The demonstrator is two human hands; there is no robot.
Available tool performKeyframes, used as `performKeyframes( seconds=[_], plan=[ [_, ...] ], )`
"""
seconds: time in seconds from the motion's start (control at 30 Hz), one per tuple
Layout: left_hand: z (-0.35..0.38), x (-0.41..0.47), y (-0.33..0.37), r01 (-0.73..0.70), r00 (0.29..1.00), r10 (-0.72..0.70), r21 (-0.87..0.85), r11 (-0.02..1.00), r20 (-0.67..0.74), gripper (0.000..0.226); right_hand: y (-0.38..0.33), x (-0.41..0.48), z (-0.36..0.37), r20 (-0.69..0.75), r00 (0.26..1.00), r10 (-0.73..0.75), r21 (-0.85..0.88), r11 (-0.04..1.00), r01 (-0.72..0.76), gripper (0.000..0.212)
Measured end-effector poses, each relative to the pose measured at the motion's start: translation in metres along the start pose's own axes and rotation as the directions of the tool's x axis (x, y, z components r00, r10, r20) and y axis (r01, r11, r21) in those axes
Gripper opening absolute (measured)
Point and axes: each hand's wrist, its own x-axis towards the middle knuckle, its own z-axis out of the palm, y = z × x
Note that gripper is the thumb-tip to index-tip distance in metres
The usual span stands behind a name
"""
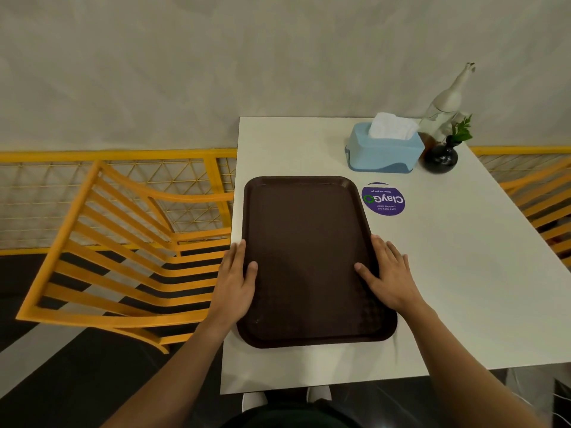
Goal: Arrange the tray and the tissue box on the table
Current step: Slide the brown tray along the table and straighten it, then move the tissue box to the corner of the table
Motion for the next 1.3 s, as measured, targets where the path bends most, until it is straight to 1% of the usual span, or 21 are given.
performKeyframes(
  seconds=[0.07, 0.17, 0.23, 0.3, 0.4, 0.53, 0.7, 0.87, 0.97, 1.1, 1.2, 1.3],
  plan=[
    [-0.007, -0.001, 0.000, -0.018, 1.000, 0.018, -0.053, 0.998, 0.013, 0.067, 0.000, -0.001, -0.002, -0.042, 0.999, 0.026, 0.093, 0.995, -0.022, 0.081],
    [-0.019, -0.002, 0.001, -0.030, 0.999, 0.027, -0.111, 0.993, -0.023, 0.068, -0.001, -0.005, -0.006, -0.118, 0.990, 0.078, 0.201, 0.978, -0.053, 0.079],
    [-0.025, 0.000, 0.005, -0.059, 0.996, 0.053, -0.089, 0.994, -0.068, 0.064, -0.002, -0.008, -0.007, -0.155, 0.984, 0.087, 0.217, 0.975, -0.053, 0.075],
    [-0.027, 0.005, 0.013, -0.117, 0.988, 0.114, -0.025, 0.993, -0.103, 0.059, -0.002, -0.010, -0.008, -0.173, 0.981, 0.093, 0.222, 0.974, -0.053, 0.071],
    [-0.021, 0.019, 0.033, -0.184, 0.976, 0.187, 0.037, 0.982, -0.109, 0.056, -0.001, -0.007, -0.013, -0.197, 0.976, 0.093, 0.232, 0.972, -0.045, 0.066],
    [0.001, 0.044, 0.066, -0.222, 0.971, 0.225, 0.045, 0.974, -0.074, 0.062, 0.006, 0.011, -0.026, -0.227, 0.970, 0.086, 0.233, 0.972, -0.031, 0.061],
    [0.035, 0.088, 0.127, -0.256, 0.965, 0.254, -0.017, 0.967, -0.067, 0.066, 0.027, 0.060, -0.056, -0.288, 0.956, 0.050, 0.237, 0.971, 0.021, 0.055],
    [0.075, 0.140, 0.194, -0.302, 0.951, 0.294, -0.082, 0.950, -0.090, 0.065, 0.056, 0.127, -0.092, -0.310, 0.950, 0.027, 0.282, 0.957, 0.065, 0.059],
    [0.100, 0.172, 0.229, -0.305, 0.950, 0.293, -0.120, 0.945, -0.104, 0.068, 0.073, 0.171, -0.111, -0.337, 0.942, -0.008, 0.296, 0.948, 0.114, 0.062],
    [0.128, 0.212, 0.260, -0.314, 0.946, 0.301, -0.108, 0.943, -0.118, 0.074, 0.093, 0.222, -0.130, -0.383, 0.922, -0.060, 0.312, 0.931, 0.190, 0.062],
    [0.144, 0.237, 0.274, -0.273, 0.959, 0.258, -0.137, 0.952, -0.114, 0.082, 0.108, 0.250, -0.138, -0.386, 0.919, -0.083, 0.361, 0.903, 0.233, 0.066],
    [0.157, 0.254, 0.282, -0.251, 0.965, 0.232, -0.176, 0.952, -0.122, 0.086, 0.120, 0.273, -0.137, -0.355, 0.934, -0.037, 0.388, 0.903, 0.183, 0.079]
  ],
)
